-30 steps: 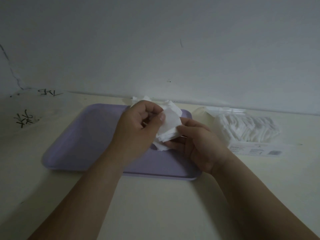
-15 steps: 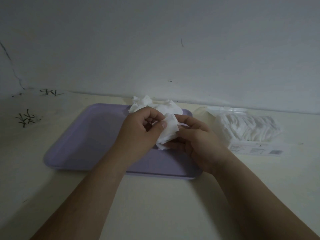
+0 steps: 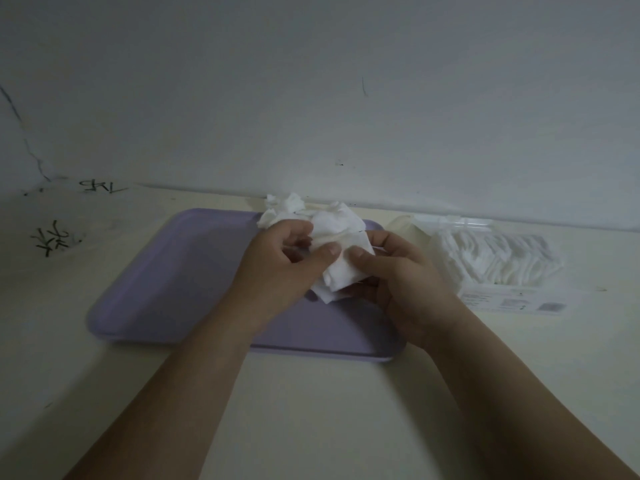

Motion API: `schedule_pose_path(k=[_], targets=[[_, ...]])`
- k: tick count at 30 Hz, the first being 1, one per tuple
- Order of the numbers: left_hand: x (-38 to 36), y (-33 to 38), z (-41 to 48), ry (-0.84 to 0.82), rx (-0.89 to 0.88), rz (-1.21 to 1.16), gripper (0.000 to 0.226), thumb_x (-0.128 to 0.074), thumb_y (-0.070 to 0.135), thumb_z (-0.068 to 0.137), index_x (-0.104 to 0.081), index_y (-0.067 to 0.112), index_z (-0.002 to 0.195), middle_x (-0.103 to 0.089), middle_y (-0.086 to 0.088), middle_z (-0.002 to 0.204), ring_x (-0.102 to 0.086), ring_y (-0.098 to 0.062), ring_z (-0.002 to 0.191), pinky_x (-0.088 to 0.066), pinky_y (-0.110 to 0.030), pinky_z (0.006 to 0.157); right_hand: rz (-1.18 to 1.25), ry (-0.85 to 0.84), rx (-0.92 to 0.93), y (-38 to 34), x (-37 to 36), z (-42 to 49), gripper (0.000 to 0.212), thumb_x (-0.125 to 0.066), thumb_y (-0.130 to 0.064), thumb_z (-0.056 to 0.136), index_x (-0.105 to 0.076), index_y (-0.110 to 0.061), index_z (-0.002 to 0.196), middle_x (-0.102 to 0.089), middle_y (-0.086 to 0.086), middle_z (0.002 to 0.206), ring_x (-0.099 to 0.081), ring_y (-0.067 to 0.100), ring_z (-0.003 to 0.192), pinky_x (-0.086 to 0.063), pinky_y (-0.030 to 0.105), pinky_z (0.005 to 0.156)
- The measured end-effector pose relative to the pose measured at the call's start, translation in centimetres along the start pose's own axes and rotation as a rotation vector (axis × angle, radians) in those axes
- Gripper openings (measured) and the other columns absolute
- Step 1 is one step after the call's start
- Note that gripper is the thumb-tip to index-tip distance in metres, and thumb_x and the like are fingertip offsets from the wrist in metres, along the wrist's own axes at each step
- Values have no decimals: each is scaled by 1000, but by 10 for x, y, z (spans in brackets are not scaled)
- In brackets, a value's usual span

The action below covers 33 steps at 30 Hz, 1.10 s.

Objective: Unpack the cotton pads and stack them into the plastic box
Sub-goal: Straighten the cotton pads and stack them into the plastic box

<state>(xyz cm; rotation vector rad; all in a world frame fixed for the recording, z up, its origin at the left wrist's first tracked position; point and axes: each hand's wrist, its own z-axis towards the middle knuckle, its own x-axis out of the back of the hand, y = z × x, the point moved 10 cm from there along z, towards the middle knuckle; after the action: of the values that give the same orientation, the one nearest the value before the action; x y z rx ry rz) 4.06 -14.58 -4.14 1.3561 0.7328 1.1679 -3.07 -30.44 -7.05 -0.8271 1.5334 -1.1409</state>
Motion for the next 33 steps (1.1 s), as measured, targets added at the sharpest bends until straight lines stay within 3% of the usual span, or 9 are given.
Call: schedule_pose_path(k=[4, 8, 12, 17, 20, 23, 27, 30, 33], targets=[[-16, -2, -5, -151, 48, -61, 15, -76, 32, 94, -80, 23, 105, -81, 0, 95, -76, -18, 87, -64, -39, 72, 53, -66, 11, -2, -7, 0, 27, -60, -4, 97, -62, 2, 123, -69, 29, 126, -70, 45, 112, -58, 62, 94], [-5, 8, -3, -56, -81, -13, 13, -80, 26, 90, -80, 25, 103, -79, 5, 90, -72, -9, 80, -56, -21, 67, -157, 88, 106, -11, 3, -2, 17, -60, -4, 103, -63, -7, 120, -72, 19, 119, -73, 37, 107, -64, 46, 81], [-1, 15, -4, 36, -203, 51, 24, -84, 27, 87, -77, 23, 110, -78, 8, 86, -70, -8, 75, -53, -18, 69, -106, 170, 102, -10, 11, -3, 35, -72, -20, 100, -61, -11, 132, -73, 18, 123, -75, 33, 108, -64, 41, 84], [-10, 16, -8, 37, -234, 78, 26, -87, 21, 83, -70, 32, 98, -77, 8, 86, -74, -11, 76, -61, -29, 73, 39, 3, 45, -8, -8, -2, 39, -64, -15, 101, -61, -11, 140, -71, 23, 129, -71, 38, 116, -60, 48, 97], [-14, 19, -13, 25, -252, 100, 26, -89, 26, 79, -68, 28, 94, -74, 9, 81, -70, -12, 69, -59, -28, 66, 143, -89, 13, -7, -22, -3, 66, -74, -15, 92, -46, -13, 152, -73, 19, 125, -73, 30, 108, -60, 38, 85], [-18, 28, -17, -17, -319, 214, 28, -90, 28, 75, -67, 25, 91, -70, 12, 80, -60, -4, 64, -48, -21, 60, 98, -85, 96, -15, -21, -7, 61, -74, -12, 92, -48, -4, 147, -76, 18, 117, -74, 33, 105, -61, 37, 81], [-21, 34, -16, -117, -428, 292, 60, -99, 27, 61, -64, 27, 109, -64, 18, 106, -59, 4, 97, -43, -8, 80, 89, -43, 0, -11, -10, -5, 76, -82, -11, 81, -47, -13, 149, -77, 17, 117, -75, 34, 102, -62, 39, 76], [-27, 27, -14, -219, -394, 332, 102, -102, 40, 55, -49, 33, 142, -54, 15, 139, -51, -5, 133, -48, -25, 106, 40, -182, -125, -1, -15, -6, 77, -83, -9, 86, -43, -5, 152, -72, 23, 125, -72, 38, 108, -61, 44, 85], [-46, 23, -23, -352, -386, 290, 110, -104, 38, 55, -46, 34, 148, -52, 12, 146, -52, -11, 138, -54, -38, 105, -24, -303, -201, 7, -26, -14, 64, -79, -7, 91, -50, -4, 147, -69, 26, 129, -69, 40, 118, -56, 47, 99]])
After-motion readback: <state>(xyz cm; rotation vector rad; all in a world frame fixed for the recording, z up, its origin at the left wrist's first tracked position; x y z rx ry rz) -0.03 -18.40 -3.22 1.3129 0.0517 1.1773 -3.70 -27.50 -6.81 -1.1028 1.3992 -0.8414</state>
